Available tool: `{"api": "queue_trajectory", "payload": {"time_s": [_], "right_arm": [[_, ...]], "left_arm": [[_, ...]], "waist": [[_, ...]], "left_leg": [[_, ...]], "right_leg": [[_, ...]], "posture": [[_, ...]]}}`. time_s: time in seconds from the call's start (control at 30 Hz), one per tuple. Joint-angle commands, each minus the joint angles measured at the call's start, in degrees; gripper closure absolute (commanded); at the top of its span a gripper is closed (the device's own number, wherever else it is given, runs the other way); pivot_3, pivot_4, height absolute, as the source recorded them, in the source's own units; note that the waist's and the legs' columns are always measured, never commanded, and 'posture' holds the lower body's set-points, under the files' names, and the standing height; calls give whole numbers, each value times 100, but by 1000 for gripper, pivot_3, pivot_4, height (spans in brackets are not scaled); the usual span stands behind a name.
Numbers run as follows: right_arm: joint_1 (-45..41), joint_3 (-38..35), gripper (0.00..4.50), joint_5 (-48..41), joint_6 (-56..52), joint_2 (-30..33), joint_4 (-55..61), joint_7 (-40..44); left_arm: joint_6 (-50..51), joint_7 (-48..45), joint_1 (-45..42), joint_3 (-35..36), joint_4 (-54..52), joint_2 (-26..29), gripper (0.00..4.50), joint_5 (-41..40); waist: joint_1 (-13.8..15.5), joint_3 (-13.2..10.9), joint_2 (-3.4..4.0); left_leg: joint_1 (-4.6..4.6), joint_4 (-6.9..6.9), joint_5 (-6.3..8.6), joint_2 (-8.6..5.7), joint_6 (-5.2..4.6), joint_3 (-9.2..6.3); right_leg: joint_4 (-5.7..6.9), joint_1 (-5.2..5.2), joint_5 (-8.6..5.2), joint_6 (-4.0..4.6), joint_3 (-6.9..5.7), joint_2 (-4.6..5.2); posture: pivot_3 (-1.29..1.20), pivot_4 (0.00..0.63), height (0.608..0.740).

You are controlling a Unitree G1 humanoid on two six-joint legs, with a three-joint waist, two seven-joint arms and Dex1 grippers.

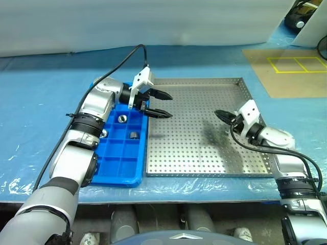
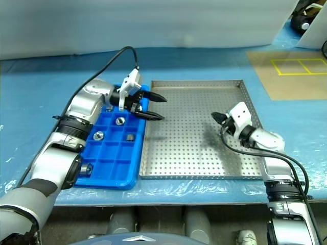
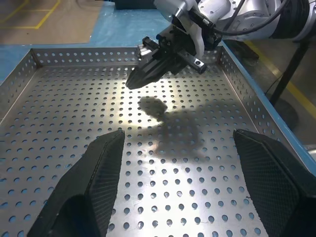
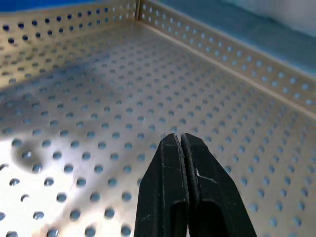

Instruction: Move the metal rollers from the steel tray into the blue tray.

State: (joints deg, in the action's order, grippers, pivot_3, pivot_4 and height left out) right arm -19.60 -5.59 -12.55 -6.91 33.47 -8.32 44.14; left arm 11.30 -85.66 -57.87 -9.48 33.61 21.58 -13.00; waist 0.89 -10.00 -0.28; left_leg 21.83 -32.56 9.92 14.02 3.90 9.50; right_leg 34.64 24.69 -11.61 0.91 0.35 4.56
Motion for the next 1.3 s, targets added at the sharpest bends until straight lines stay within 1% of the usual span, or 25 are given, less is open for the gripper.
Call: {"api": "queue_trajectory", "payload": {"time_s": [0.03, 0.17, 0.27, 0.37, 0.43, 0.5, 0.6, 0.7, 0.87, 1.0, 1.07, 1.23, 1.3], "right_arm": [[-483, -511, 4471, -865, -789, -187, 635, -276], [-916, -971, 4471, -2156, -2162, -312, 1235, -486], [-1000, -1190, 4471, -2725, -2831, -331, 1371, -635], [-1070, -1601, 4471, -3568, -3676, -531, 1270, -1107], [-1019, -1725, 4471, -3997, -4094, -677, 1362, -1357], [-982, -1661, 4471, -4077, -4151, -776, 1585, -1486], [-1292, -1644, 4471, -4334, -4169, -992, 1777, -1766], [-1507, -1568, 4471, -4411, -4171, -1061, 1859, -1922], [-1785, -1465, 4471, -4764, -4333, -1155, 2193, -2144], [-1857, -1389, 4471, -4886, -4352, -1160, 2274, -2228], [-1872, -1351, 4471, -4896, -4339, -1140, 2269, -2243], [-1758, -1274, 4471, -4736, -4255, -981, 2307, -2133], [-1510, -1128, 4471, -4207, -3998, -606, 2258, -1823]], "left_arm": [[21, 46, -10, 98, -206, 34, 791, -105], [5, 81, 34, 88, -194, -21, 791, -101], [9, 87, 18, 93, -179, -47, 791, -114], [-21, 76, 1, 91, -152, -55, 791, -102], [-35, 84, -12, 95, -116, -47, 791, -88], [-49, 101, -21, 101, -89, -36, 791, -74], [-109, 132, -14, 57, -7, -66, 791, -12], [-274, 222, 35, -23, 136, -175, 791, 98], [-1015, 1032, -150, -165, 1015, -651, 791, 626], [-1355, 1609, -426, -52, 1694, -1049, 791, 768], [-1609, 1785, -526, -81, 1939, -1157, 791, 891], [-1679, 1530, -581, -43, 1909, -1172, 791, 824], [-1694, 1441, -592, -26, 1816, -1091, 791, 813]], "waist": [[0, -2, 4], [33, -4, 7], [67, -4, 7], [124, -4, 8], [144, -5, 9], [144, -5, 9], [139, -5, 10], [143, -6, 12], [174, -6, 11], [173, -6, 11], [170, -6, 11], [148, -6, 11], [165, -6, 11]], "left_leg": [[0, 1, 0, -1, 0, 0], [-1, 10, -3, -2, 4, 1], [-3, 19, -16, -2, 26, 1], [-5, 27, -19, -1, 32, 0], [-5, 31, -21, -1, 35, 0], [-6, 32, -23, -1, 39, 0], [-5, 34, -27, -1, 45, 0], [-3, 34, -32, -3, 54, 0], [-1, 35, -35, -3, 59, -2], [3, 34, -35, -5, 59, -5], [3, 34, -35, -5, 59, -9], [-2, 35, -35, -6, 59, -7], [-3, 35, -35, -6, 59, -7]], "right_leg": [[0, 1, 0, 0, 2, 0], [1, 2, 0, 0, 2, 0], [1, 2, 0, 0, 2, 0], [1, 2, 0, 0, 2, -1], [1, 4, 0, 0, 4, -1], [2, 6, 0, 0, 3, -1], [4, 12, 0, 0, 2, -2], [5, 17, 1, -1, 2, -2], [5, 14, 1, -2, 7, -1], [5, 14, 3, -5, 15, -1], [6, 14, 4, -6, 32, -2], [6, 14, 6, -9, 47, -7], [6, 14, 6, -10, 49, -8]], "posture": [[-237, 150, 740], [-246, 150, 740], [-249, 150, 740], [-249, 150, 740], [-246, 150, 740], [-245, 150, 740], [-246, 150, 740], [-246, 150, 740], [-244, 150, 740], [-248, 150, 740], [-252, 150, 740], [-258, 150, 740], [-259, 150, 740]]}}
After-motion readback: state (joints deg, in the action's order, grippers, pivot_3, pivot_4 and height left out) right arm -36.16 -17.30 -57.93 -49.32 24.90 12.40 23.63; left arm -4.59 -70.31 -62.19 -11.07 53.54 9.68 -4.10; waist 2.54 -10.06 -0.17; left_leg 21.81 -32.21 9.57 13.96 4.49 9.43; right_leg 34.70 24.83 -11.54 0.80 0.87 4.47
